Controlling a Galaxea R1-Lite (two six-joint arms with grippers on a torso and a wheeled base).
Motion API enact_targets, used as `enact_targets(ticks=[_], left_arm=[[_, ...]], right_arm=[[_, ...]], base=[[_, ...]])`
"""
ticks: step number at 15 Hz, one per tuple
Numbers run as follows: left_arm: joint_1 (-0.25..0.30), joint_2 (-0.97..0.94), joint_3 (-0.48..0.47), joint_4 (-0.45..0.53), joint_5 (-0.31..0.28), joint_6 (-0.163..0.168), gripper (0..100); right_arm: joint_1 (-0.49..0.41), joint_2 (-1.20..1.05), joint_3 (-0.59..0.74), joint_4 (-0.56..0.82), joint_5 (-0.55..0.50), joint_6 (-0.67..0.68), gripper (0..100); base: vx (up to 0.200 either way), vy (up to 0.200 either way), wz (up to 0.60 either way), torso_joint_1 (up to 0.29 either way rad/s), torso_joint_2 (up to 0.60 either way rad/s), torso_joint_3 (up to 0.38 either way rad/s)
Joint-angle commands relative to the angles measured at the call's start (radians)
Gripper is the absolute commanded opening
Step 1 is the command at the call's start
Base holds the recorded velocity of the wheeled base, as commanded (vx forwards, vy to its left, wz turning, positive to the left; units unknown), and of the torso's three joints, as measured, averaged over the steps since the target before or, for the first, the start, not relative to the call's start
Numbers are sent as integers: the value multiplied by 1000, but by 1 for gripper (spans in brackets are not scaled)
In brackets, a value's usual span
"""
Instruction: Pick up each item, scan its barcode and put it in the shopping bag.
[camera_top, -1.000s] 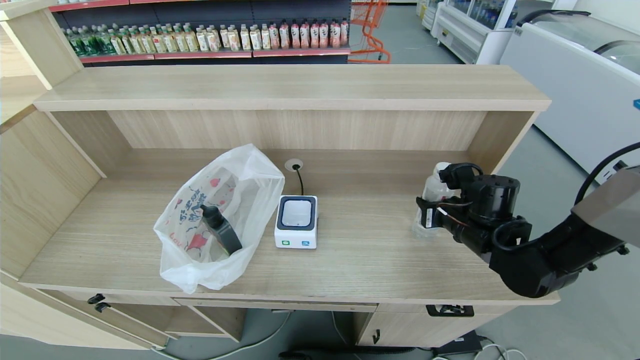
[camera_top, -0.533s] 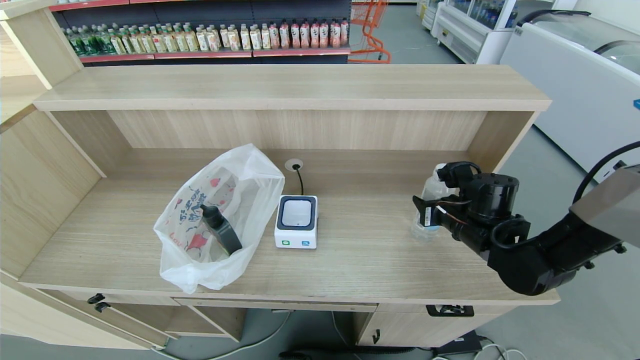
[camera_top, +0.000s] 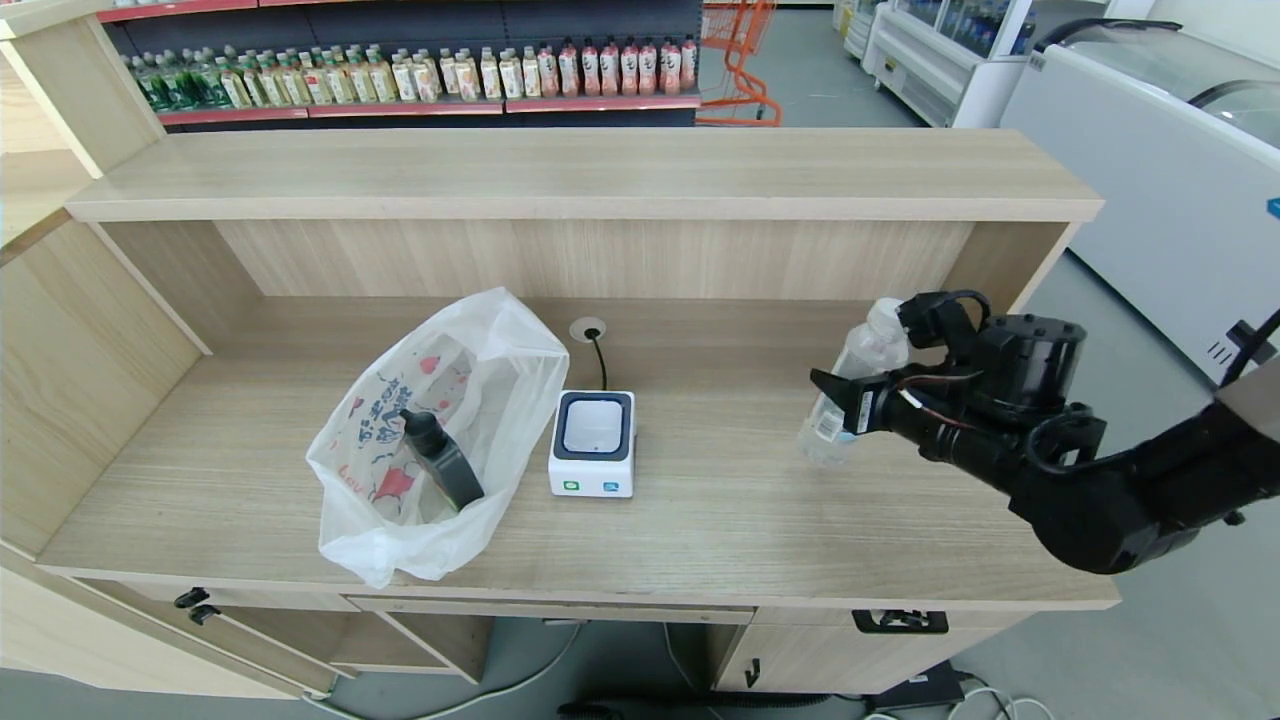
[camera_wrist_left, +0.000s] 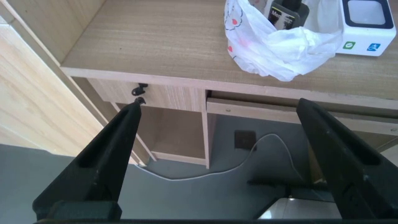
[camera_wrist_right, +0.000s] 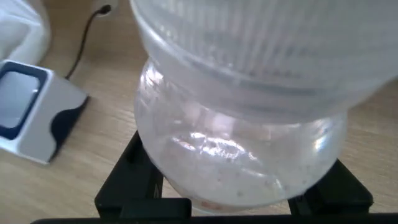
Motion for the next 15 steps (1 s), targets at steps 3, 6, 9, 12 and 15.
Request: enact_targets(ticks=[3, 6, 9, 12, 15], left_arm=[[0, 0, 0, 0, 1, 0, 100], [2, 0, 0, 0, 1, 1, 100], [0, 0, 0, 0, 1, 1, 100], [0, 0, 0, 0, 1, 1, 100], [2, 0, 0, 0, 1, 0, 100]], right_arm=[[-1, -273, 11, 124, 388, 253, 0], [63, -318, 26, 135, 463, 315, 0], [157, -373, 48, 190, 463, 329, 0], [230, -422, 39, 279, 462, 330, 0], [252, -491, 102, 364, 460, 330, 0]], base=[[0, 0, 0, 0, 0, 0], [0, 0, 0, 0, 0, 0], [0, 0, 0, 0, 0, 0], [0, 0, 0, 0, 0, 0], [0, 0, 0, 0, 0, 0]])
